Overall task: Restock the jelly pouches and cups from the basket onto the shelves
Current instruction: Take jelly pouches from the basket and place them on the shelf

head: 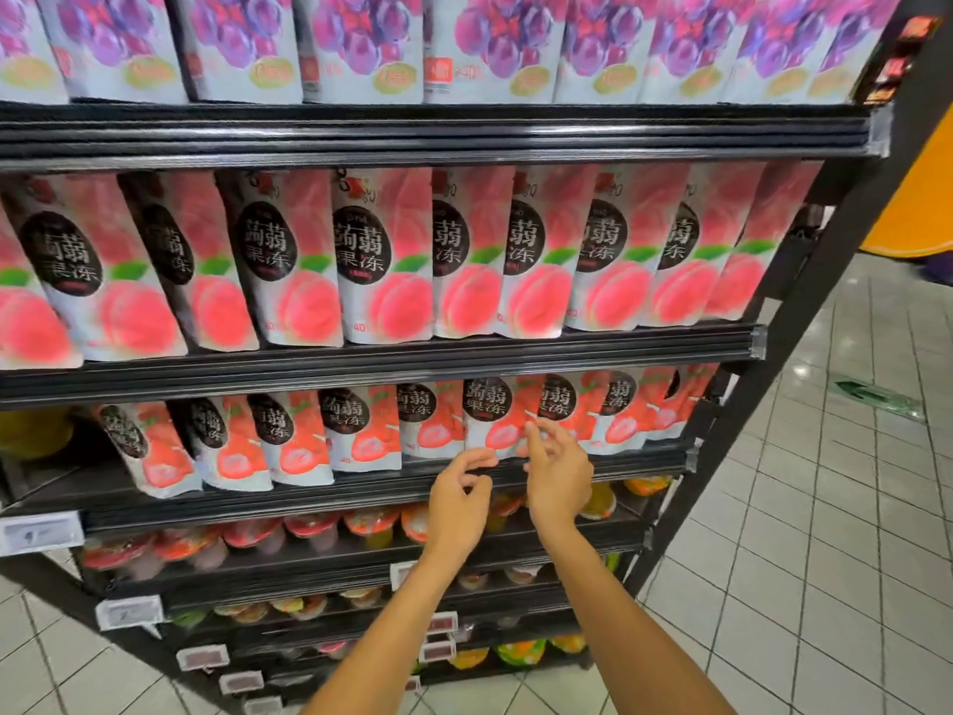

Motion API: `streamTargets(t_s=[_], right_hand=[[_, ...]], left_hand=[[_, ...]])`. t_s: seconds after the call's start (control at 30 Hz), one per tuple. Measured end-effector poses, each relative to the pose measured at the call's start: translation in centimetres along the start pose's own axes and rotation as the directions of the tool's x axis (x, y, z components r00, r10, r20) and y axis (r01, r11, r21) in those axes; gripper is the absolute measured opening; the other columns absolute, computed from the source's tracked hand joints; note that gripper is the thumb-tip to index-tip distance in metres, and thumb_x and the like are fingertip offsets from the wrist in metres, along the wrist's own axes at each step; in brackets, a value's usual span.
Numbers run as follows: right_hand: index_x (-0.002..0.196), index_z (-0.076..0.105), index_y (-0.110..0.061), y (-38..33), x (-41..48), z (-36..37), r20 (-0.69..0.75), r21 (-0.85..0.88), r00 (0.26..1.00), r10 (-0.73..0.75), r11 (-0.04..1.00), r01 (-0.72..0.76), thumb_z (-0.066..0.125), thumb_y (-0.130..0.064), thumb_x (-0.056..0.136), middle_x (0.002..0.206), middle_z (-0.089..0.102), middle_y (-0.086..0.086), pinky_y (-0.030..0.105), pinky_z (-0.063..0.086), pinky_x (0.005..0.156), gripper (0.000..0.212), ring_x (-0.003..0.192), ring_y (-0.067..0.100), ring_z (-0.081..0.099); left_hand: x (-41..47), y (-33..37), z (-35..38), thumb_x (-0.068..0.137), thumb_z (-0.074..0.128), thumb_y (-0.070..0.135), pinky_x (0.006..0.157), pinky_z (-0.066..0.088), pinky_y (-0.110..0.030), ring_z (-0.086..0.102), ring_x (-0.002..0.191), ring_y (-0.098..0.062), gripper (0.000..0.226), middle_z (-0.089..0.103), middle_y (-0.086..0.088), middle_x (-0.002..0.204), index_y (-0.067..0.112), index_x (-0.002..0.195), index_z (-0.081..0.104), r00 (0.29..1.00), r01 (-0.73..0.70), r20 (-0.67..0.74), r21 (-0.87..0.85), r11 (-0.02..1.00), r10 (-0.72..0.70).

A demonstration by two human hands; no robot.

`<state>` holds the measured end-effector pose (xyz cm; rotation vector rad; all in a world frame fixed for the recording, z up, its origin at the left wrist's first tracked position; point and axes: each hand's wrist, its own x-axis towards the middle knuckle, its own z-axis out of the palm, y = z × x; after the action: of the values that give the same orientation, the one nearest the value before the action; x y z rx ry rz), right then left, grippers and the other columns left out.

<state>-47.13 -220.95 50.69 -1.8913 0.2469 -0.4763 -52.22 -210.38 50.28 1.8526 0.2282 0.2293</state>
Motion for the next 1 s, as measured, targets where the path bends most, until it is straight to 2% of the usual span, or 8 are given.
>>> streamTargets(t_s=[0.13, 0.27, 0.33, 0.47, 0.57, 0.7, 0.87, 1.0], right_hand=[[0.098, 0.067, -0.040, 1.0, 0.5, -1.5, -0.102, 0.069, 0.995, 0.000, 0.998, 0.007, 0.059, -0.049, 0.092, 0.070, 0.071, -0.008, 0.031, 0.051, 0.060, 0.013, 0.065, 0.011, 0.067], [0.117, 0.058, -0.026, 1.8, 1.9, -3.5, -0.277, 0.055, 0.956, 0.096, 0.995, -0.084, 0.057, -0.051, 0.093, 0.073, 0.068, -0.007, 0.028, 0.036, 0.057, 0.035, 0.065, 0.015, 0.062], [0.110, 0.062, -0.024, 2.2, 2.6, -3.9, -0.223, 0.008, 0.971, 0.091, 0.996, -0.091, 0.056, -0.049, 0.094, 0.073, 0.066, -0.007, 0.030, 0.038, 0.057, 0.031, 0.062, 0.013, 0.060], [0.094, 0.068, -0.022, 2.7, 3.5, -4.4, -0.075, 0.106, 0.995, 0.058, 0.993, -0.050, 0.056, -0.041, 0.096, 0.068, 0.063, -0.011, 0.037, 0.052, 0.061, 0.022, 0.065, 0.015, 0.065], [0.091, 0.065, -0.027, 2.8, 3.8, -4.8, 0.027, 0.157, 1.000, 0.007, 0.988, -0.012, 0.056, -0.038, 0.097, 0.071, 0.070, -0.008, 0.032, 0.054, 0.063, 0.016, 0.063, 0.009, 0.067], [0.093, 0.069, -0.021, 3.6, 4.5, -5.7, 0.048, 0.154, 0.999, -0.005, 0.988, -0.002, 0.057, -0.033, 0.098, 0.079, 0.073, -0.004, 0.035, 0.055, 0.064, 0.017, 0.064, 0.012, 0.069], [0.109, 0.057, -0.027, 4.1, 5.3, -7.2, -0.126, 0.163, 0.989, 0.080, 0.985, -0.059, 0.057, -0.036, 0.096, 0.088, 0.065, -0.014, 0.025, 0.045, 0.059, 0.015, 0.069, 0.008, 0.066], [0.121, 0.054, -0.026, 4.3, 6.9, -8.3, -0.166, 0.128, 0.979, 0.117, 0.987, -0.096, 0.058, -0.039, 0.095, 0.088, 0.063, -0.015, 0.018, 0.035, 0.058, 0.030, 0.072, 0.008, 0.060]], left_hand=[[-0.1, 0.4, 1.3, 0.094, 0.052, 0.003, 0.079, 0.056, -0.029, 0.062, 0.094, -0.005, 0.037, 0.063, 0.024, 0.113, 0.031, 0.117, 0.061, 1.000, -0.005, 0.023, -0.004, 1.000, 0.005], [-0.1, 0.6, 2.5, 0.093, 0.052, 0.003, 0.083, 0.057, -0.036, 0.063, 0.096, -0.009, 0.040, 0.064, 0.021, 0.116, 0.031, 0.121, 0.061, 1.000, -0.008, 0.026, 0.002, 1.000, 0.008], [0.0, 0.7, 2.9, 0.094, 0.052, 0.005, 0.087, 0.056, -0.037, 0.062, 0.098, -0.008, 0.039, 0.064, 0.019, 0.119, 0.029, 0.123, 0.061, 0.999, 0.007, 0.031, 0.021, 1.000, -0.008], [-0.3, 0.4, 3.7, 0.095, 0.050, 0.005, 0.095, 0.051, -0.036, 0.060, 0.103, -0.011, 0.040, 0.062, 0.010, 0.121, 0.023, 0.129, 0.058, 0.999, -0.022, -0.019, 0.159, 0.987, 0.026], [-1.1, -0.2, 4.1, 0.091, 0.052, 0.004, 0.097, 0.043, -0.029, 0.049, 0.110, -0.014, 0.046, 0.058, 0.004, 0.113, 0.023, 0.132, 0.055, 0.981, -0.149, -0.048, 0.422, 0.894, 0.187], [-1.9, -1.0, 4.6, 0.079, 0.065, 0.003, 0.099, 0.041, -0.041, 0.048, 0.119, -0.025, 0.052, 0.057, -0.001, 0.124, 0.022, 0.127, 0.061, 0.936, -0.193, -0.067, 0.723, 0.663, 0.346], [-2.1, -2.2, 4.8, 0.072, 0.067, 0.000, 0.118, 0.026, -0.053, 0.050, 0.126, -0.031, 0.065, 0.055, -0.008, 0.127, 0.020, 0.133, 0.057, 0.918, -0.214, -0.008, 0.832, 0.511, 0.396], [-2.1, -2.4, 4.9, 0.067, 0.070, -0.006, 0.114, 0.033, -0.053, 0.052, 0.122, -0.034, 0.067, 0.056, -0.012, 0.125, 0.015, 0.130, 0.058, 0.915, -0.208, -0.026, 0.824, 0.527, 0.402]])
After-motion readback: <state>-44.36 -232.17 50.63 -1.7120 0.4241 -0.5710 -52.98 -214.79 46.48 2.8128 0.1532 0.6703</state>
